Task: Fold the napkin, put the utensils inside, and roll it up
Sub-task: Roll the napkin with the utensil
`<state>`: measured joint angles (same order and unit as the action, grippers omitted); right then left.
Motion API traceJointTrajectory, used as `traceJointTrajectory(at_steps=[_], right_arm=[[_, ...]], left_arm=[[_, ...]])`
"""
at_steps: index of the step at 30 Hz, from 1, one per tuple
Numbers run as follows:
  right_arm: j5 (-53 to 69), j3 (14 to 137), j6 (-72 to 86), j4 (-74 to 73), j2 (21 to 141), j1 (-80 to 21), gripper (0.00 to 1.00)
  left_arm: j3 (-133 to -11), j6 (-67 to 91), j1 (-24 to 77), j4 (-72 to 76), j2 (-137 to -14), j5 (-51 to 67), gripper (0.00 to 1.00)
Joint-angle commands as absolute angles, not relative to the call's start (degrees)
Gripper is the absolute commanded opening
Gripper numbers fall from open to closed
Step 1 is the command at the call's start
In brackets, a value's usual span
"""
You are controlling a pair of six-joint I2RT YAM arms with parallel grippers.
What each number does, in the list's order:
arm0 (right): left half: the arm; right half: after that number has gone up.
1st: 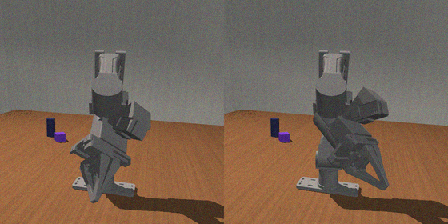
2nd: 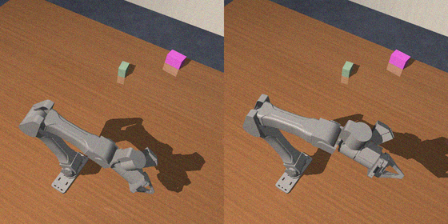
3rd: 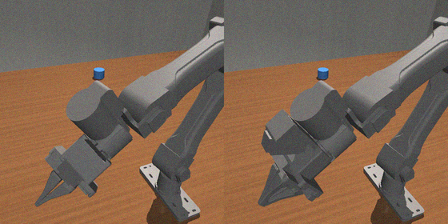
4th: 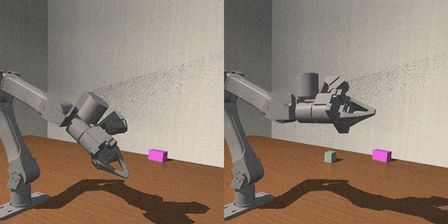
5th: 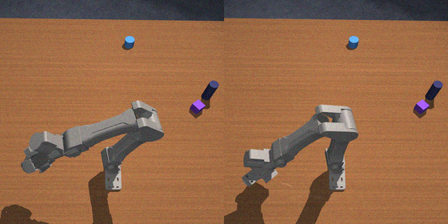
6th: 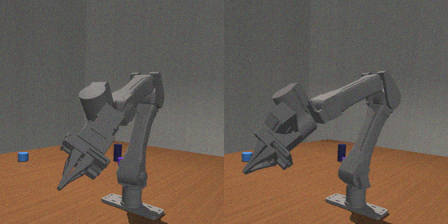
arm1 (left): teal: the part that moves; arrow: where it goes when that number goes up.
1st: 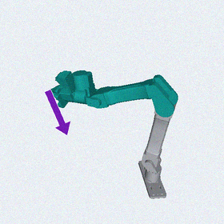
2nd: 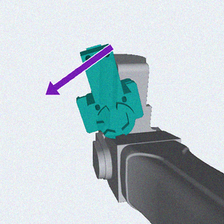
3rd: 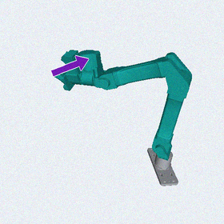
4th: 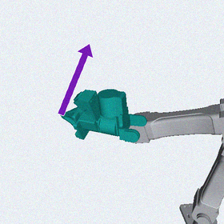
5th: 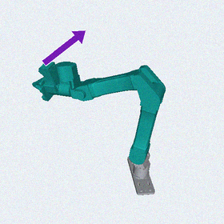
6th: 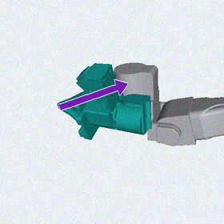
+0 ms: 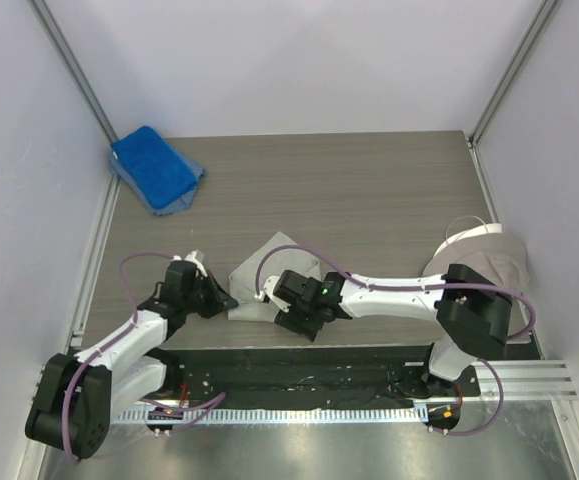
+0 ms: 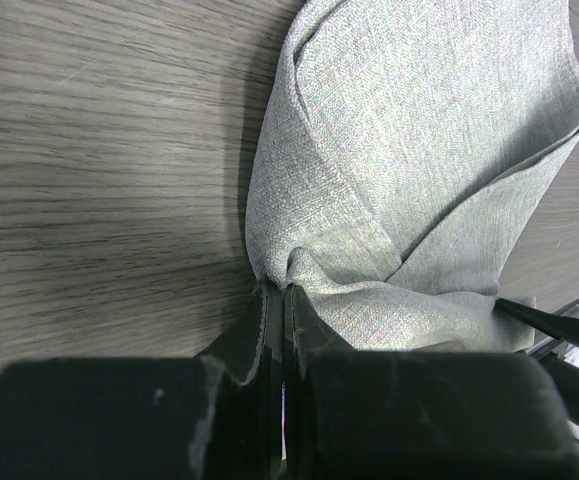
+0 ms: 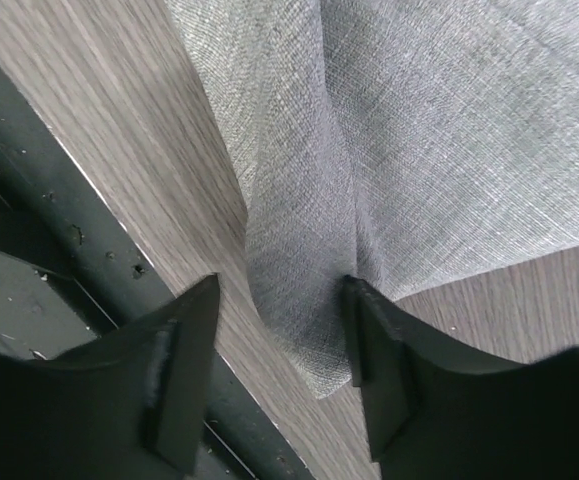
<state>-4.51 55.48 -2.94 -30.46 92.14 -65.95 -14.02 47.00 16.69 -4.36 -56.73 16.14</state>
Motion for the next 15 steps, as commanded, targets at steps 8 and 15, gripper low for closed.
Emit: traceJointTrajectory(at_steps=[8, 15], right_arm=[[12.02, 59.85, -6.15, -34.45, 97.99, -62.85, 0.34], [28.09, 63.72, -8.61, -39.55, 102.39, -58.55, 0.26]], left_arm=[[-16.87, 44.04, 16.44, -8.25, -60.11, 13.8, 0.0], [-20.3, 42.45, 16.44, -11.25, -63.8, 12.48, 0.0]])
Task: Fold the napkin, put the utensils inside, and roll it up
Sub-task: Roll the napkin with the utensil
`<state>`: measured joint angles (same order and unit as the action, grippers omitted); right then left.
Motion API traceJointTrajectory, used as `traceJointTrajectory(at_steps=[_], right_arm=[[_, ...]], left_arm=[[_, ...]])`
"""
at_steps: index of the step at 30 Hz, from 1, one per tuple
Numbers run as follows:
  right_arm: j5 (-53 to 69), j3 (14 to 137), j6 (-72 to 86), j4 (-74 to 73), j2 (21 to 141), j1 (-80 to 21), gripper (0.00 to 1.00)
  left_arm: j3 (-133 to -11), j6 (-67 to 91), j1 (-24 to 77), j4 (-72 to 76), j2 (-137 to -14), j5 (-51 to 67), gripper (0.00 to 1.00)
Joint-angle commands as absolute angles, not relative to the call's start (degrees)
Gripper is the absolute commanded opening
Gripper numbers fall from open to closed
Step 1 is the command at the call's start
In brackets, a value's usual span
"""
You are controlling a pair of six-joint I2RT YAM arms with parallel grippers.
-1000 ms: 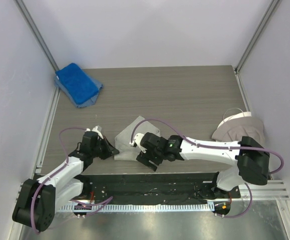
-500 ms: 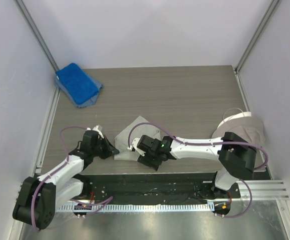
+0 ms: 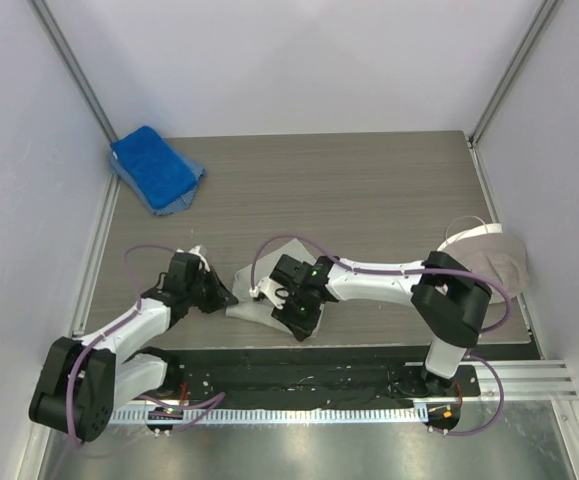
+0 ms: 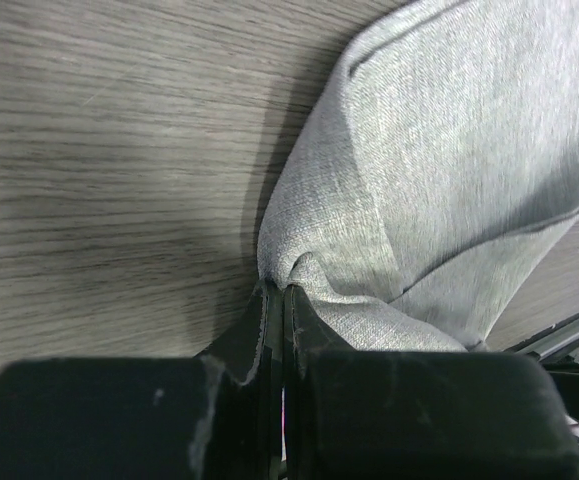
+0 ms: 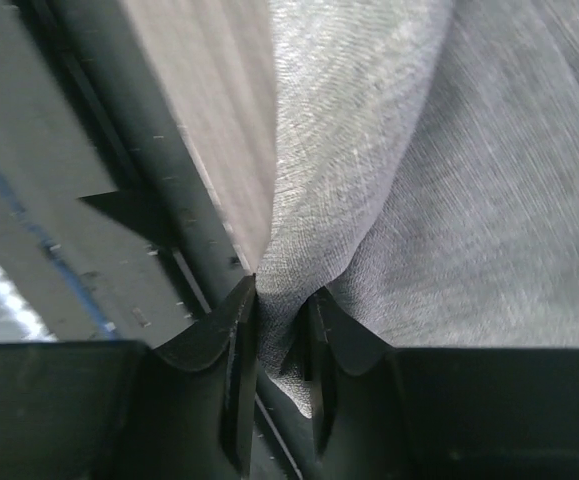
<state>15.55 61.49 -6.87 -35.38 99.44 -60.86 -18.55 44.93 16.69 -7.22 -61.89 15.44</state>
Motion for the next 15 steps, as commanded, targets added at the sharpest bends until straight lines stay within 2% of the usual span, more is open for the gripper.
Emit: traceJointTrajectory(at_steps=[1, 6, 11, 14, 15], right_arm=[[29.6, 63.89, -8.96, -39.9, 102.91, -57.84, 0.25], [36.64, 64.16, -10.63, -40.52, 106.34, -52.65, 0.24], [36.91, 65.83, -10.11, -40.25, 108.54, -49.13, 0.26], [35.95, 67.41, -9.49, -40.78, 108.28, -49.04, 0.33], [35.08, 68.28, -9.23, -41.13, 107.24, -49.13, 0.42]], left_arm=[[-20.39, 42.36, 16.44, -11.34, -64.33, 12.48, 0.0], [-21.27, 42.1, 16.44, -11.34, -66.53, 12.83, 0.0], [-21.97, 41.92, 16.44, -11.16, -69.08, 13.62, 0.0], [-22.24, 41.66, 16.44, -11.08, -69.87, 14.06, 0.0], [-22.32, 41.66, 16.44, -11.07, -69.96, 14.15, 0.0]])
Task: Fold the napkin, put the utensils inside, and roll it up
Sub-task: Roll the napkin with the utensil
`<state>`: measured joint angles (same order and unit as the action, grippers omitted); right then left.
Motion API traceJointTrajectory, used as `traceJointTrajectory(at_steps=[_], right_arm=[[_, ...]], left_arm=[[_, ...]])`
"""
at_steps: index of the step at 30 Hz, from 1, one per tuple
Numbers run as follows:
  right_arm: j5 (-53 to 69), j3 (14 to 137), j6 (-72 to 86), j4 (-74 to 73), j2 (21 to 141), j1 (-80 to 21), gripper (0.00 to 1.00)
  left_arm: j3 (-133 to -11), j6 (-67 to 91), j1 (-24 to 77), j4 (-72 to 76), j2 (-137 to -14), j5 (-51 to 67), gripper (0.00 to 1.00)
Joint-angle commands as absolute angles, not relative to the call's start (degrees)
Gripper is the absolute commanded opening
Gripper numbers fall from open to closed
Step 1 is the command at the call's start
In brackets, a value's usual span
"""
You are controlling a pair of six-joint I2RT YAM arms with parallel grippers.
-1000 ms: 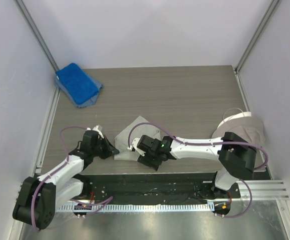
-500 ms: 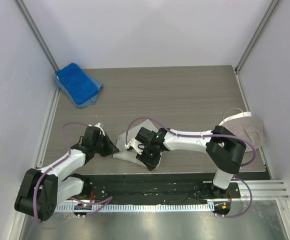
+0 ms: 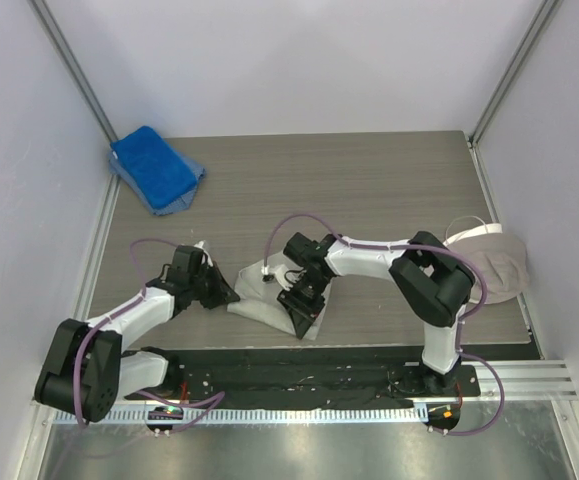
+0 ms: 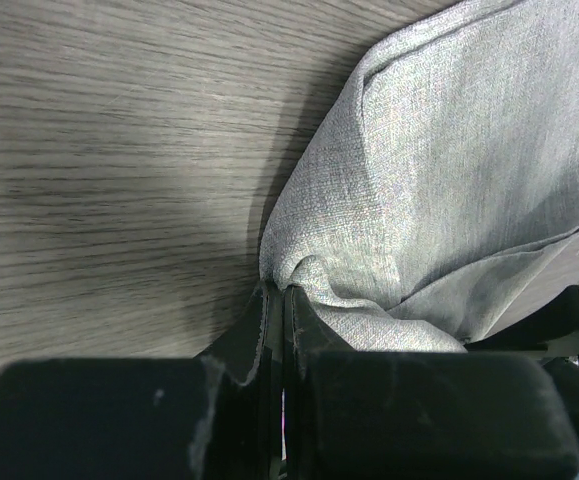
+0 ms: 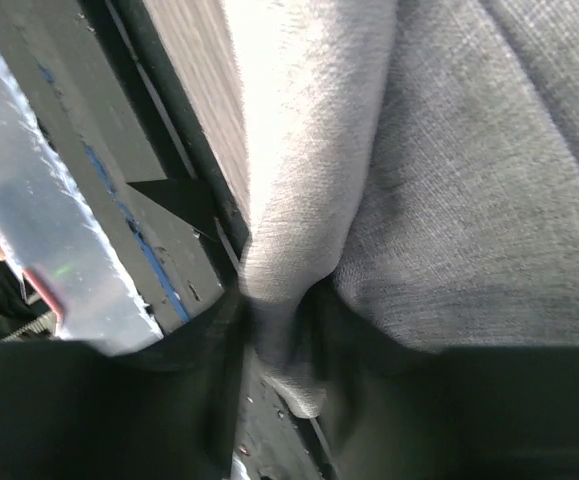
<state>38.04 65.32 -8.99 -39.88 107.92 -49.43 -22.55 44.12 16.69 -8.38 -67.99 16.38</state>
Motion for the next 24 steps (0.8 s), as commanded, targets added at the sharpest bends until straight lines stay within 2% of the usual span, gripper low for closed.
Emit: traceJointTrajectory(at_steps=[1, 3, 9, 14, 18, 22, 24], right_arm=[[34.02, 68.81, -8.88, -41.65, 106.53, -49.13, 0.46], [29.9, 70.65, -8.44, -43.94, 105.04, -49.13, 0.58], [21.28, 74.52, -5.28, -47.02, 96.6, -50.53, 0.73], [18.19, 74.8, -0.81, -41.85, 94.04, -55.1, 0.72], [24.76, 73.83, 4.12, -34.03, 96.23, -56.42, 0.67], [28.38, 73.21, 5.19, -32.96, 99.92, -56.6, 0.58], [30.14, 72.34, 5.01, -33.22, 101.33, -56.69, 0.57]], left_arm=[[-22.32, 41.66, 16.44, -11.07, -69.96, 14.06, 0.0], [-22.32, 41.57, 16.44, -11.16, -69.79, 14.06, 0.0], [-22.24, 41.57, 16.52, -11.16, -69.35, 13.89, 0.0], [-22.24, 41.48, 16.44, -11.25, -69.26, 13.89, 0.0], [-22.24, 41.57, 16.44, -11.34, -69.17, 13.89, 0.0], [-22.24, 41.4, 16.44, -11.34, -69.26, 13.71, 0.0], [-22.32, 41.4, 16.44, -11.42, -69.34, 13.71, 0.0]])
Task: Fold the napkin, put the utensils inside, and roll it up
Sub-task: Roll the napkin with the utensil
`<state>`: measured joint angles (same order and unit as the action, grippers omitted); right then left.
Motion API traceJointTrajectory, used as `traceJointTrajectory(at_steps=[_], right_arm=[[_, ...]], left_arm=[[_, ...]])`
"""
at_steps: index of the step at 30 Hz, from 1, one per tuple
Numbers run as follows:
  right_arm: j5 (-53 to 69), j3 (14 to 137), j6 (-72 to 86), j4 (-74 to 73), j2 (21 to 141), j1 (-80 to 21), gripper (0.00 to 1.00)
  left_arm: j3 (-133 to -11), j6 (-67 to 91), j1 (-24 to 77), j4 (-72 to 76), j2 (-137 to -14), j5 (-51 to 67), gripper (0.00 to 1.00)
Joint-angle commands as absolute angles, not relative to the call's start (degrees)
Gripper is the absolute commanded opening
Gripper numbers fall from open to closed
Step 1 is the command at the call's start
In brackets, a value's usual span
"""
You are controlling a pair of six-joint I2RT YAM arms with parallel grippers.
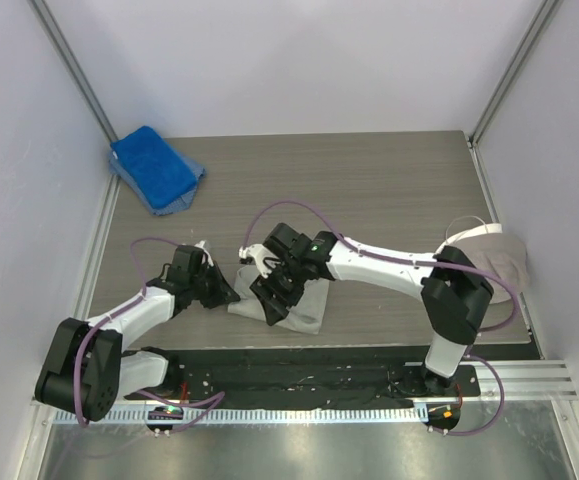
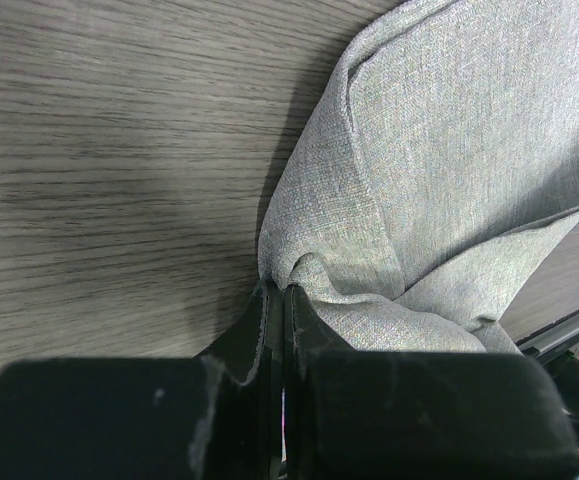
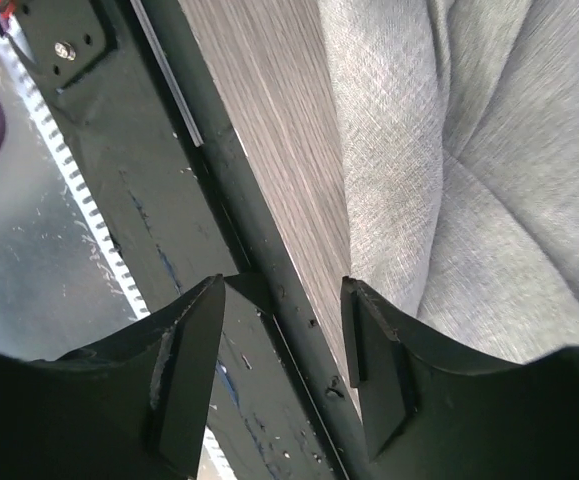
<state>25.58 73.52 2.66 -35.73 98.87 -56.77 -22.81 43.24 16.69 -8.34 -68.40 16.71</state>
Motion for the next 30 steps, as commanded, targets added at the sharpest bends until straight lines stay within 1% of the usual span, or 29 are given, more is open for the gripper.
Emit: traceJointTrajectory(at_steps=[1, 7, 16, 17, 18, 20, 21, 23, 24, 25, 27, 30], right_arm=[[30.49, 72.07, 4.84, -33.4, 101.77, -56.6, 0.56], [31.2, 71.81, 3.34, -34.01, 105.46, -56.43, 0.54], [31.64, 71.28, 0.36, -34.01, 108.45, -53.26, 0.53], [32.16, 71.28, 0.26, -33.93, 108.72, -52.91, 0.53], [32.69, 71.37, 0.35, -34.01, 109.07, -52.65, 0.52], [33.92, 71.45, -0.95, -34.01, 110.29, -52.21, 0.52], [34.27, 71.54, -1.31, -34.01, 110.74, -51.95, 0.52], [34.72, 71.46, -1.93, -33.93, 111.88, -51.16, 0.52], [35.5, 71.46, -2.19, -33.93, 112.32, -51.07, 0.51], [35.77, 71.28, -2.46, -33.93, 112.59, -50.72, 0.51], [36.21, 71.19, -2.98, -33.75, 113.55, -50.28, 0.51], [37.35, 71.02, -3.6, -33.66, 114.69, -49.31, 0.51]], left_arm=[[-22.32, 41.4, 16.44, -11.34, -69.35, 13.71, 0.0], [-22.41, 41.4, 16.44, -11.43, -69.52, 13.97, 0.0], [-22.94, 41.04, 16.44, -10.37, -67.94, 16.25, 0.0], [-23.46, 41.13, 16.44, -10.89, -67.5, 16.35, 0.01], [-23.81, 41.13, 16.44, -11.33, -66.63, 15.91, 0.07], [-24.6, 41.22, 16.44, -12.73, -65.48, 14.42, 0.14], [-24.78, 41.13, 16.44, -13.18, -63.83, 13.81, 0.26], [-24.87, 41.39, 16.44, -14.06, -61.8, 11.18, 0.37], [-24.87, 41.48, 16.44, -15.28, -60.66, 10.38, 0.47], [-24.79, 41.48, 16.44, -15.73, -58.21, 9.41, 0.52], [-24.44, 41.75, 16.44, -17.04, -55.74, 6.95, 0.58], [-22.94, 42.19, 16.44, -17.49, -50.99, 5.8, 0.59]])
